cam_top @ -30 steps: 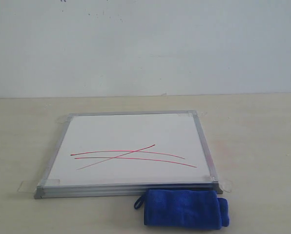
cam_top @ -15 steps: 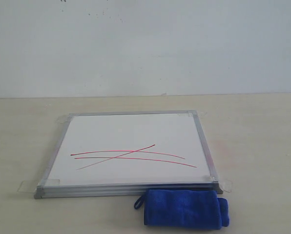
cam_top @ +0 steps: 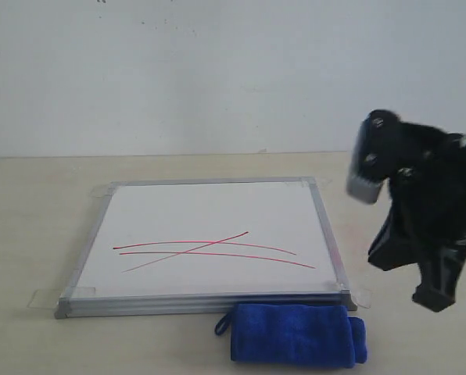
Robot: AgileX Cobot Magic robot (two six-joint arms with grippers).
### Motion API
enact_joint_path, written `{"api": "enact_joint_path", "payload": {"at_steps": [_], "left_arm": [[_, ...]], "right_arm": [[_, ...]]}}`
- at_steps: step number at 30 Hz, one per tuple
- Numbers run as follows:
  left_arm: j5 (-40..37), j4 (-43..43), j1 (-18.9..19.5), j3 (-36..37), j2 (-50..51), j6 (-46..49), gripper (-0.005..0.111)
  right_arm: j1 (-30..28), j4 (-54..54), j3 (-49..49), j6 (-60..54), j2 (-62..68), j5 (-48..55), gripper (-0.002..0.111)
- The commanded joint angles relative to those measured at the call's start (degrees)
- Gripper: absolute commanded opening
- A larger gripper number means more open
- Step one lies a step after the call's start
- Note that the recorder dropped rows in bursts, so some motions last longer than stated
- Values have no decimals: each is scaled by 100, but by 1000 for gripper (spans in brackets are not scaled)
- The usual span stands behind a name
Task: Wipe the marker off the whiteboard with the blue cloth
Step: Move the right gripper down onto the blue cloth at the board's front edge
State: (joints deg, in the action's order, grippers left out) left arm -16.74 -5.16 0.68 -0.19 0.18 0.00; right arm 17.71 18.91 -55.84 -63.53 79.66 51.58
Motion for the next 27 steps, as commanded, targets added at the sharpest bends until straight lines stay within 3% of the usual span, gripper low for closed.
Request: {"api": "enact_joint_path", "payload": {"at_steps": [1, 6, 13, 15, 20, 22, 27], "left_arm": [[17, 3, -13, 19, -18, 0, 4], [17, 3, -13, 19, -18, 0, 4], [17, 3, -13, 19, -18, 0, 4], [17, 3, -13, 19, -18, 0, 4], [17, 3, -13, 19, -18, 0, 4], [17, 3, -13, 19, -18, 0, 4], [17, 3, -13, 19, -18, 0, 4]], "right_arm": [[1233, -1891, -619, 770, 809, 351, 0], [2007, -2029, -816, 828, 1321, 207, 0], [2230, -2079, -816, 1212, 1710, -250, 2], [2230, -2079, -816, 1212, 1812, -370, 12], [2230, -2079, -816, 1267, 1961, -840, 53], [2230, -2079, -816, 1380, 2083, -958, 58], [2230, -2079, -816, 1619, 2393, -1007, 58]]}}
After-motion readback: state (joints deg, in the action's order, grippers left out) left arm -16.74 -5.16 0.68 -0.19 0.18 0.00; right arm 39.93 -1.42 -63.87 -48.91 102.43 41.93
